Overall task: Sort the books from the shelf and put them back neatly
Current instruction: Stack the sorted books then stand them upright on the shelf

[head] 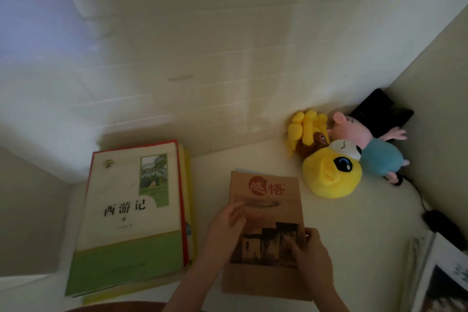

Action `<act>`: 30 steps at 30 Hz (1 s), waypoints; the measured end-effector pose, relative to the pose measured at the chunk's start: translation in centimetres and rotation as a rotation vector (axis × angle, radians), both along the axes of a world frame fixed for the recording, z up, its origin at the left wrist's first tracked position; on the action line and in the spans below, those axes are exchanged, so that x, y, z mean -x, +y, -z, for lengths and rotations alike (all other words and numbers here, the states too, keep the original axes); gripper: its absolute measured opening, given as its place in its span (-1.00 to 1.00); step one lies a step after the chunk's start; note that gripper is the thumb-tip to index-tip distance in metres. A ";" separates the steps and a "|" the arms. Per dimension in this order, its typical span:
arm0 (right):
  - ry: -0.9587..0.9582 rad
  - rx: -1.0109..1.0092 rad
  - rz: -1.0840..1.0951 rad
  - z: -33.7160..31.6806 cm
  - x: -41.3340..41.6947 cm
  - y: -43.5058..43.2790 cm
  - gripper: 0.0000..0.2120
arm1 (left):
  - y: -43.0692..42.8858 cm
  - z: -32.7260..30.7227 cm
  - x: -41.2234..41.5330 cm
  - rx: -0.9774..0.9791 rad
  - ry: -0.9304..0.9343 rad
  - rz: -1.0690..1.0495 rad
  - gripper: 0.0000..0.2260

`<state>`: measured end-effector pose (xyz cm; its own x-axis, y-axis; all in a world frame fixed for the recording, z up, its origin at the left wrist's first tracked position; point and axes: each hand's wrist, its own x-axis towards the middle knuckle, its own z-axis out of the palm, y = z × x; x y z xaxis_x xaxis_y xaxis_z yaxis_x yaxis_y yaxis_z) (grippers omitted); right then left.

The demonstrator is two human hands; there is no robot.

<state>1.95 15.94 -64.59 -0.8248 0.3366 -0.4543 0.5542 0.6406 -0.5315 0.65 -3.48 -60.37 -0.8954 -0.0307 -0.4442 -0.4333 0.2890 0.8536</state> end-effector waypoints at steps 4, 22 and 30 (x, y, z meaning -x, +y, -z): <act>0.095 -0.184 -0.087 -0.2 -0.2 0.1 -0.59 | -0.5 0.4 -0.3 -0.002 -0.037 -0.006 -0.68; 0.317 0.369 -0.193 -7.6 2.8 -9.6 -0.58 | -7.1 -8.2 0.0 0.078 0.372 -0.009 -0.74; 0.133 0.427 -0.513 -9.0 3.5 -20.6 -0.35 | -18.9 -7.9 -2.4 0.485 0.304 -0.397 -0.53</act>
<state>-1.52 -4.64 -55.60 -0.8901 -0.2986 -0.3442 0.1487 0.5236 -0.8389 3.05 -22.39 -52.51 -0.8579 -0.5131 -0.0288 -0.3474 0.5378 0.7682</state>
